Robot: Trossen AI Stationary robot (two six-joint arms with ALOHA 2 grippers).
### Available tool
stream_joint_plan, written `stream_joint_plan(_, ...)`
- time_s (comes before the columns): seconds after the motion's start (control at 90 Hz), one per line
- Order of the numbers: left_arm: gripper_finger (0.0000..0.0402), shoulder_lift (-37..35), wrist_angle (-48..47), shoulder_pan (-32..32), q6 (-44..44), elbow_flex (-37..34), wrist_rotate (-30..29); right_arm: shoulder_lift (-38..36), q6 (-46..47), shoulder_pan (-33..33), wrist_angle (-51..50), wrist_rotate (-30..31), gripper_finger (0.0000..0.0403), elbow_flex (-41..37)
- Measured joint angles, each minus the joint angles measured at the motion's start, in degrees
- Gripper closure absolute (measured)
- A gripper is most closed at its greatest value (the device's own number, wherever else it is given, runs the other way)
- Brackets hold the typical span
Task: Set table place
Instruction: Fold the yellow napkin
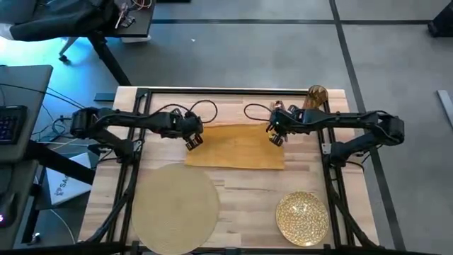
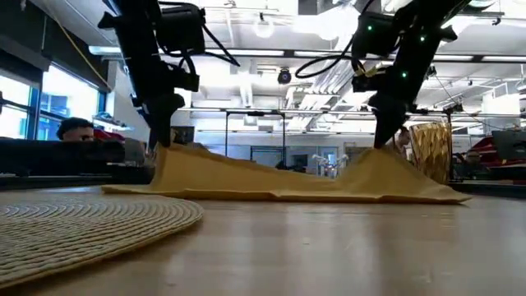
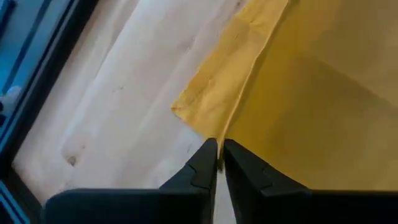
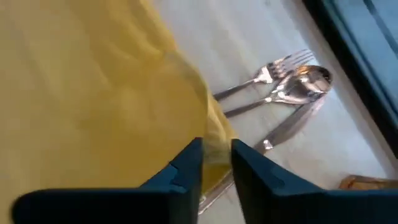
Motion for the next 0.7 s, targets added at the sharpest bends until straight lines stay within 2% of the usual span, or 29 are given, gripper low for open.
stream_joint_plan(0.122, 0.0334, -1.7, -2.9, 1.3, -0.2, 0.8, -0.9, -0.7, -3.1, -0.3, -3.6, 2.3, 0.0261, 2.5)
stream_joint_plan(0.211, 0.0309, -3.2, -5.7, 1.7, -1.2, 1.9, -0.9, -1.8, -5.3, -0.2, -7.4, 1.2, 0.0235, 4.6)
stream_joint_plan(0.278, 0.0295, -4.4, -6.0, 1.7, -3.4, 2.7, 1.7, -2.7, -6.6, -0.3, -8.7, -5.8, 0.0226, 5.2)
stream_joint_plan(0.356, 0.0289, -5.0, -4.4, 1.4, -6.8, 2.7, 10.8, -3.6, -8.5, -0.2, -8.0, -18.7, 0.0225, 3.6)
stream_joint_plan(0.422, 0.0290, -4.8, 0.0, 0.9, -9.4, 1.4, 19.6, -3.5, -9.2, 0.3, -7.2, -27.0, 0.0235, 0.9)
stream_joint_plan(0.5, 0.0301, -3.5, 5.9, -0.5, -12.5, -1.5, 26.6, -3.5, -8.2, 1.6, -5.1, -29.5, 0.0258, -3.0)
stream_joint_plan(0.622, 0.0330, 0.1, 13.4, -2.7, -15.6, -5.6, 28.5, -3.5, -3.7, 4.2, -1.3, -29.0, 0.0316, -8.3)
stream_joint_plan(0.7, 0.0349, 3.0, 16.3, -3.0, -16.1, -6.9, 28.5, -2.6, -2.9, 6.3, 0.0, -28.3, 0.0360, -9.1)
